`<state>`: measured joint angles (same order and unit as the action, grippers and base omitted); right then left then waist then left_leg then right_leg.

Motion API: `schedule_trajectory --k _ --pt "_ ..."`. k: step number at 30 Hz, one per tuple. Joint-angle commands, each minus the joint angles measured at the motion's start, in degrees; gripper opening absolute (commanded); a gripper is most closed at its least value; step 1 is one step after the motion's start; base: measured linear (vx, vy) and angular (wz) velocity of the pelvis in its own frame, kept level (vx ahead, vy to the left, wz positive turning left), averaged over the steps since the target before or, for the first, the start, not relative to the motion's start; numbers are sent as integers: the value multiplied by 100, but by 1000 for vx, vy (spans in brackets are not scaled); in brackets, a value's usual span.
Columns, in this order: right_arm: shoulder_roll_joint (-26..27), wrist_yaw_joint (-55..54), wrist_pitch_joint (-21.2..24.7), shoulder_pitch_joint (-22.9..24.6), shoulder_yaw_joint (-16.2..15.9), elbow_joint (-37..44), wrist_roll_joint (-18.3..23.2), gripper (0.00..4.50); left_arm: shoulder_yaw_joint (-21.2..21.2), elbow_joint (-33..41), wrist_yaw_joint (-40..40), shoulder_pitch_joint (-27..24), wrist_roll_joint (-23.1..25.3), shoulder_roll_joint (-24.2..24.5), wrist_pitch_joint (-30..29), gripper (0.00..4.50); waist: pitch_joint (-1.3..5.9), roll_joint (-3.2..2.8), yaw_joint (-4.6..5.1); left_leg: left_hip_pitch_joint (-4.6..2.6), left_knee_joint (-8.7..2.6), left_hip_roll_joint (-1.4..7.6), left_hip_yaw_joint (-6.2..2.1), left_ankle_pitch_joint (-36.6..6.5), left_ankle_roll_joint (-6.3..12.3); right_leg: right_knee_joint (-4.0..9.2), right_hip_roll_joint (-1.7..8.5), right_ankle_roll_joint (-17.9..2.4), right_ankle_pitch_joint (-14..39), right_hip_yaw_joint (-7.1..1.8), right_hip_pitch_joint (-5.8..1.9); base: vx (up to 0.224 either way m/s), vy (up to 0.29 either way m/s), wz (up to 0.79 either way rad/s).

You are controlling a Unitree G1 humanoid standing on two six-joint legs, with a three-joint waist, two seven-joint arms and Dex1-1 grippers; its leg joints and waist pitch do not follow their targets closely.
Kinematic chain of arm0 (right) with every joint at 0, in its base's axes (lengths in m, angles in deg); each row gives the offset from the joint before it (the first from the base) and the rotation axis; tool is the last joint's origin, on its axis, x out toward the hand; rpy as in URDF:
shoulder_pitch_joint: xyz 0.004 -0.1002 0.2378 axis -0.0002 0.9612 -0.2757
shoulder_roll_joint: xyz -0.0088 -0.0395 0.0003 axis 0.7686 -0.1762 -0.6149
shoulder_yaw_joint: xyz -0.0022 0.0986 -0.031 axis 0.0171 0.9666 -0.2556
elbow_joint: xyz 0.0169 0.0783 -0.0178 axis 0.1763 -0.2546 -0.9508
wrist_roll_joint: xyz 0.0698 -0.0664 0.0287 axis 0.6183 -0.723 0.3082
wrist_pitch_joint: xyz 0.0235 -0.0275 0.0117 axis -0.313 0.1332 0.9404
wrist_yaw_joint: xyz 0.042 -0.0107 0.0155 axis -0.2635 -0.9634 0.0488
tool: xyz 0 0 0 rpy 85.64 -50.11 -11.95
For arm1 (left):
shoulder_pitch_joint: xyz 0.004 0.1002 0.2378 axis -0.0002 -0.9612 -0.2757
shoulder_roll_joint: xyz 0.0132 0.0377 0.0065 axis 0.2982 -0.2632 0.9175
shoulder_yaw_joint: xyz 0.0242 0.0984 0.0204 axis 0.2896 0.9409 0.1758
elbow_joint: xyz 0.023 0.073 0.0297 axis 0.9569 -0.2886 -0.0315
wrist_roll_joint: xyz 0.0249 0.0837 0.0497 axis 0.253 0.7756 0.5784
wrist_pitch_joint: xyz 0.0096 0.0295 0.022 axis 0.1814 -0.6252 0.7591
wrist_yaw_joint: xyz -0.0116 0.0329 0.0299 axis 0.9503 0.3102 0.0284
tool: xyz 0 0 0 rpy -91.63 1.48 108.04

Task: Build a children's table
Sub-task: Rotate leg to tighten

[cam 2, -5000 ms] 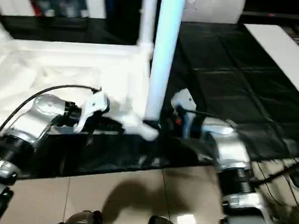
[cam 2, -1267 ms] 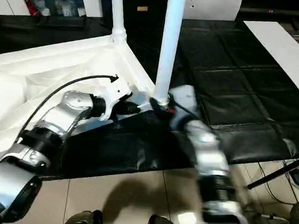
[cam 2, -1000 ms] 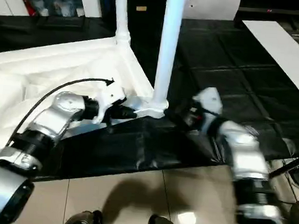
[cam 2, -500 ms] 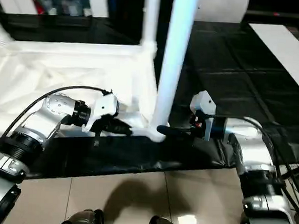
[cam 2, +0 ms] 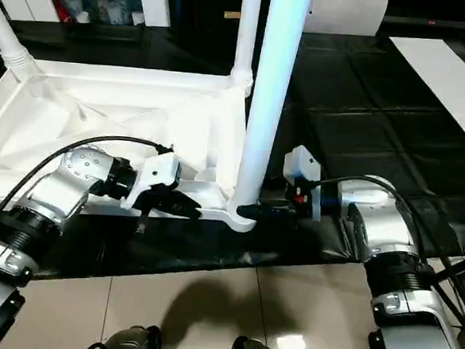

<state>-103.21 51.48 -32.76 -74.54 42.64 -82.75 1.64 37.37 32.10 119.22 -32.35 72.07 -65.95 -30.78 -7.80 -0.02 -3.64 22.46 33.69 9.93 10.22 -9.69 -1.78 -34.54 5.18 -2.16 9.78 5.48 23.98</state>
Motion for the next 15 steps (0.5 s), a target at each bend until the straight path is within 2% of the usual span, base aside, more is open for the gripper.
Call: schedule_trajectory --k 1,5,10,11,14,15 --pt "-73 151 -51 -77 -60 -41 4 236 160 200 134 -35 -22 5 109 0 515 60 28 -108 -326 365 -77 -634 858 330 400 -1647 716 -343 -371 0 0 0" --pt "-89 263 -71 -85 -95 -106 2 202 165 228 113 -54 -26 -2 78 0 513 54 23 -110 -326 366 -78 -648 825 330 401 -1633 756 -348 -368 0 0 0" --pt "-58 315 -16 -4 -110 -43 40 191 140 213 49 -58 -24 -49 43 0 527 72 23 -108 -315 361 -73 -576 867 323 402 -1628 713 -346 -372 0 0 0" --pt "-22 311 66 57 -100 57 98 190 120 208 11 -59 -34 -72 4 0 530 52 19 -111 -313 362 -74 -563 870 319 400 -1632 704 -346 -372 0 0 0" --pt "41 261 234 178 -96 267 182 190 94 193 -54 -56 -44 -112 -52 0 527 52 2 -117 -317 369 -75 -567 882 324 392 -1625 698 -346 -368 0 0 0" --pt "125 30 475 317 -123 524 189 190 75 171 -126 -42 -46 -157 -98 0 538 48 4 -112 -315 367 -77 -579 874 323 398 -1630 698 -344 -374 0 0 0"
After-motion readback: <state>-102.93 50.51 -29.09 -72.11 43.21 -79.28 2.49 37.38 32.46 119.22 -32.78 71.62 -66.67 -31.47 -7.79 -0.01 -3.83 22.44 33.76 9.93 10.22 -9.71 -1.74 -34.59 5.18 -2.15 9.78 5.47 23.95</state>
